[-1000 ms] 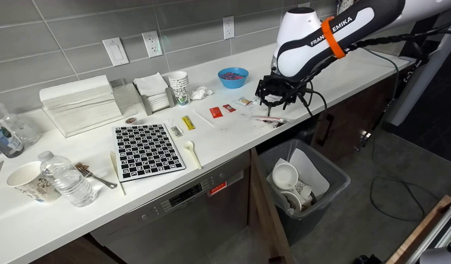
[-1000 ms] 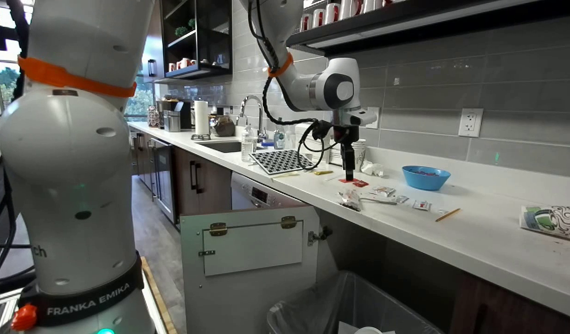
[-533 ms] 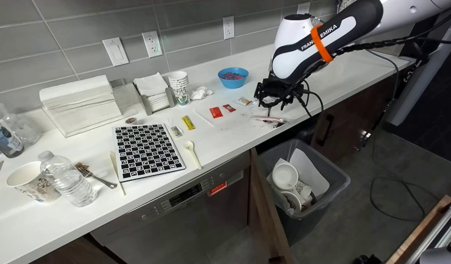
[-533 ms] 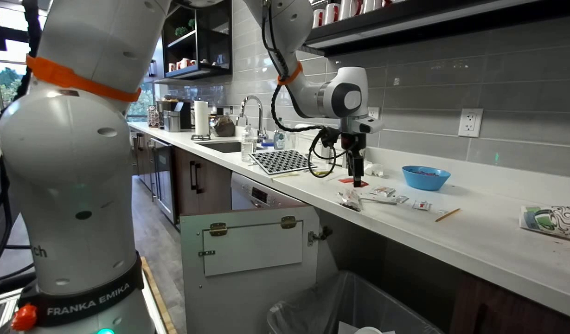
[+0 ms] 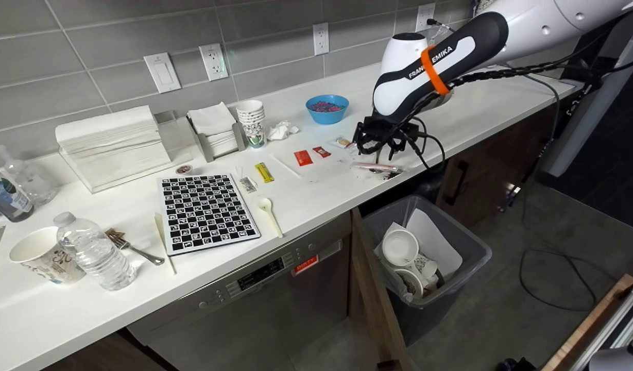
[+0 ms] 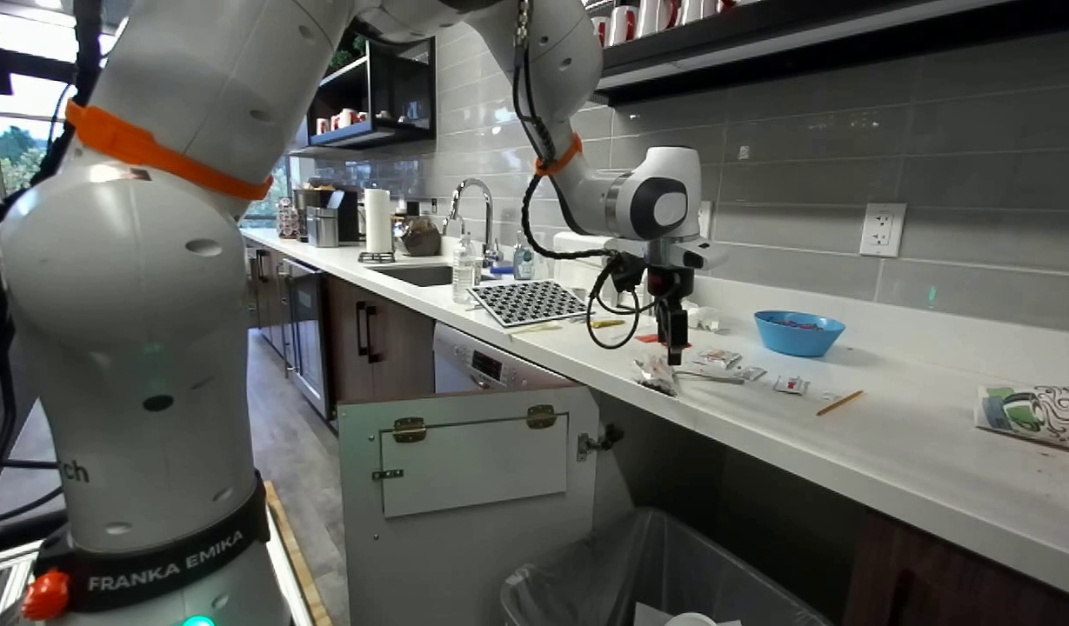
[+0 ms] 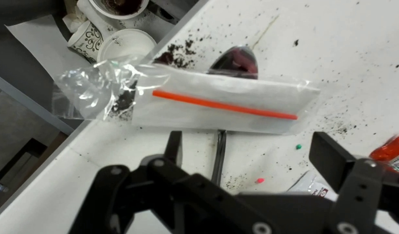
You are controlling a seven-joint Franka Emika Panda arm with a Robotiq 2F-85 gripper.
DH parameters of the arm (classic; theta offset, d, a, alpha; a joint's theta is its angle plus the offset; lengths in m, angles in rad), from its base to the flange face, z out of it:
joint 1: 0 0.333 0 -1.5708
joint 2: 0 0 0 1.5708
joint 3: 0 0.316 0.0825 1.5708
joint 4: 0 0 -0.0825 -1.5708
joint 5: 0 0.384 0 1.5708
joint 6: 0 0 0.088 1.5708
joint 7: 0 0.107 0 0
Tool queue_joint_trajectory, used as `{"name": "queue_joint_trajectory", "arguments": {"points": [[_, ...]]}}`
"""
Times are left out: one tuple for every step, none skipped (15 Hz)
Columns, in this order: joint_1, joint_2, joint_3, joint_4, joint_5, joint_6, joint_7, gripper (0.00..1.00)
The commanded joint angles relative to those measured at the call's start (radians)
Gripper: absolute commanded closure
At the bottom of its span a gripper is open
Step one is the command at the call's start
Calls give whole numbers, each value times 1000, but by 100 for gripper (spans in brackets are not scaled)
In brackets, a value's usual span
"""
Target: Pick up the spoon and then throw the object on it in the bin
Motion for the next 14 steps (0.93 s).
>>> {"name": "queue_joint_trajectory", "arguments": {"points": [[24, 51, -29, 51, 26, -18, -12, 0], [25, 58, -31, 56, 28, -16, -12, 0], [25, 64, -34, 60, 30, -16, -11, 0], [26, 70, -36, 65, 32, -16, -12, 1], [26, 75, -37, 69, 34, -16, -12, 3], [27, 78, -39, 72, 35, -17, -12, 5], [28, 80, -41, 76, 36, -18, -11, 11], [28, 83, -42, 80, 38, -18, -13, 15], [29, 85, -43, 83, 40, -19, -13, 21], [29, 88, -43, 87, 42, -21, -12, 21], [30, 89, -44, 89, 44, -22, -11, 21], [30, 89, -44, 90, 49, -22, -12, 28], [30, 90, -44, 91, 51, -23, -13, 25], [28, 90, -42, 91, 56, -24, -16, 29]]}}
